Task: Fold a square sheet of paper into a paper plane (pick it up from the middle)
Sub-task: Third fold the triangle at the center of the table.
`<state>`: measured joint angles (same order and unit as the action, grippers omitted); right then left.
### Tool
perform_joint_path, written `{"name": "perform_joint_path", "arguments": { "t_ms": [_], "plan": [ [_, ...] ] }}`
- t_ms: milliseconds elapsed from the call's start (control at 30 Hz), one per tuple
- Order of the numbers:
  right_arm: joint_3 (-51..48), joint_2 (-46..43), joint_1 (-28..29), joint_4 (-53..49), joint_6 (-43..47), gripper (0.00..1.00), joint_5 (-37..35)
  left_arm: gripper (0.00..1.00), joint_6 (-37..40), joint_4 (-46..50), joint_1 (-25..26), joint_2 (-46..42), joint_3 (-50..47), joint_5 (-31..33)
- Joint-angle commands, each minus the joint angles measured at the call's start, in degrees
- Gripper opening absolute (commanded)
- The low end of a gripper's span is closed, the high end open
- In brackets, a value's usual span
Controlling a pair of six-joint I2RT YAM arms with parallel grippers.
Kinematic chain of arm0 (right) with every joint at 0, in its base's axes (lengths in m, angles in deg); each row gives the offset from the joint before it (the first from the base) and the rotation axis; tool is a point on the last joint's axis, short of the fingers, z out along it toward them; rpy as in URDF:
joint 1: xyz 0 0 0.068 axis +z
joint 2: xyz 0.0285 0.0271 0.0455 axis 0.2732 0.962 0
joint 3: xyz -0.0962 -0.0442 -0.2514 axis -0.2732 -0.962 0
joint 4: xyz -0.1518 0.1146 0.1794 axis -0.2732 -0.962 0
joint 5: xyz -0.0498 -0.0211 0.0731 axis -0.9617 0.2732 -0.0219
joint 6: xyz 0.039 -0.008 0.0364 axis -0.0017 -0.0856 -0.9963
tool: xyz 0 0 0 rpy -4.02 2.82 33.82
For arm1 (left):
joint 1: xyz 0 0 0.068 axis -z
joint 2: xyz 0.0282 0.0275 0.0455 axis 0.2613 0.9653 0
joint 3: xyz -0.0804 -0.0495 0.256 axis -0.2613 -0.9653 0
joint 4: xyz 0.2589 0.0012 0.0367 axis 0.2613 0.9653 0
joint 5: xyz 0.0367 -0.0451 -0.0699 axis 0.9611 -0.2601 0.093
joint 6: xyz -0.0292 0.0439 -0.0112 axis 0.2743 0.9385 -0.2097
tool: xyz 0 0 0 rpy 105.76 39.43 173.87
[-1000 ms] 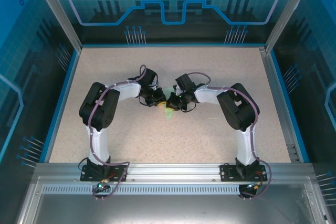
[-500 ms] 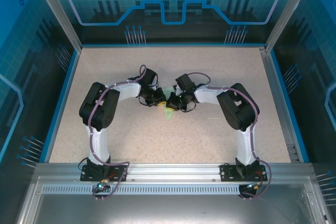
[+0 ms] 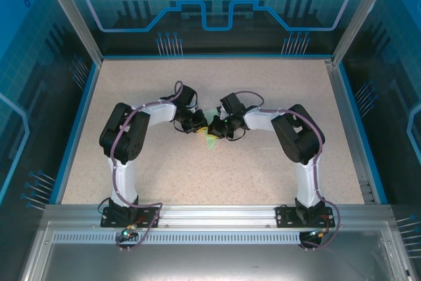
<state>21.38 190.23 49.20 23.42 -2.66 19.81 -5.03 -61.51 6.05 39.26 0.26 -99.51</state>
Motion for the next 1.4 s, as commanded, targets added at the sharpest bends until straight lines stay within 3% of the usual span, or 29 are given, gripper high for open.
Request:
{"name": "perform_joint_path", "arguments": {
  "t_ms": [0,333,533,1367],
  "plan": [
    [-1.0,-0.3,0.9,4.2,0.4,0.04,0.1,0.12,0.8,2.6,0.4,1.7,0.6,-0.4],
    [-2.7,-1.9,0.8,1.2,0.6,0.05,-1.8,0.14,1.5,2.2,0.1,-3.9,3.6,-0.4],
    [-2.8,-2.3,0.8,0.7,0.6,0.05,-1.8,0.14,2.3,3.7,-0.6,-1.1,6.0,2.5],
    [-3.5,-2.7,0.9,6.0,0.5,0.05,-1.2,0.12,2.6,5.4,-0.5,3.9,5.8,2.4]
  ]
}}
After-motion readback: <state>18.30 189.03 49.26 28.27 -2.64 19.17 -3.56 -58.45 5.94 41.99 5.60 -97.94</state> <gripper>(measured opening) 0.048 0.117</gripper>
